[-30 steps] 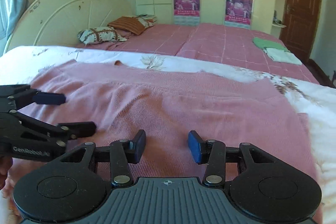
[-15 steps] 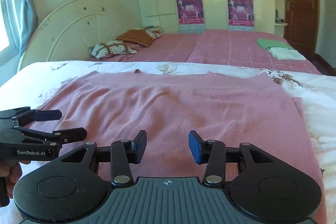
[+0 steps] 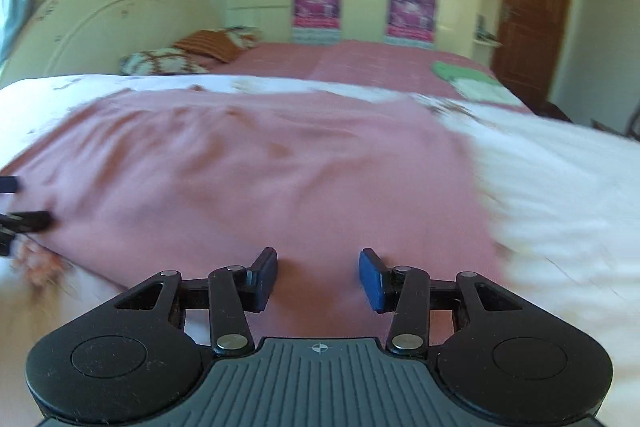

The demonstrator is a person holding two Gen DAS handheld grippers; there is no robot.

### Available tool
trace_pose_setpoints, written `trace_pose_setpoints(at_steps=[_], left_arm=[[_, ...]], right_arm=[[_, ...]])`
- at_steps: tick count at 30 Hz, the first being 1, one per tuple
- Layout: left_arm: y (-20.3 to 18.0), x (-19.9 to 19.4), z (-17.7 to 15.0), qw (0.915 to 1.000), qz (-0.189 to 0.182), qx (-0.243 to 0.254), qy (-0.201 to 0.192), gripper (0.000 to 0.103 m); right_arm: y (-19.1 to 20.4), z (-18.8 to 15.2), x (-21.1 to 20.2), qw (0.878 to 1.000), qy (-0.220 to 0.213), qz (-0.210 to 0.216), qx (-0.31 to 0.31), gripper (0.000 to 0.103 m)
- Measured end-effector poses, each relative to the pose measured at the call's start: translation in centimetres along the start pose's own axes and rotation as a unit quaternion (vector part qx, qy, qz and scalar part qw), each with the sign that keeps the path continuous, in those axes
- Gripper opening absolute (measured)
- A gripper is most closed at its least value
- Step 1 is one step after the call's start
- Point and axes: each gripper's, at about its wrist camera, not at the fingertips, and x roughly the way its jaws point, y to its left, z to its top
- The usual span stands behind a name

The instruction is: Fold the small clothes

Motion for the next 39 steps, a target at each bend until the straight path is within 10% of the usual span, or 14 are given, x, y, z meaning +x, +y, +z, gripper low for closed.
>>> trace_pose_setpoints(at_steps=[28, 33, 36, 39], left_arm=[[3.7, -0.5, -1.5, 0.9986, 0.006, -0.045, 0.027, 0.103], [5.5, -2.4, -2.1, 0.9944, -0.003, -0.102, 0.030, 0.088], [7.8, -3.2, -2.8, 0.9748, -0.051, -0.217, 0.015, 0.086], [9.6, -2.9, -4.0, 0.9161, -0.122, -0.381, -0.015, 0.086]], right_arm=[[-3.2, -2.7, -3.5, 0.998, 0.009, -0.046, 0.041, 0.044], [-3.8, -1.8, -4.4, 0.997, 0.009, -0.039, 0.071, 0.044], [-4.0, -1.7, -5.6, 0.996, -0.012, -0.026, 0.082, 0.044], [-3.7, -1.2, -6.0, 0.996, -0.024, -0.004, 0.084, 0.016]])
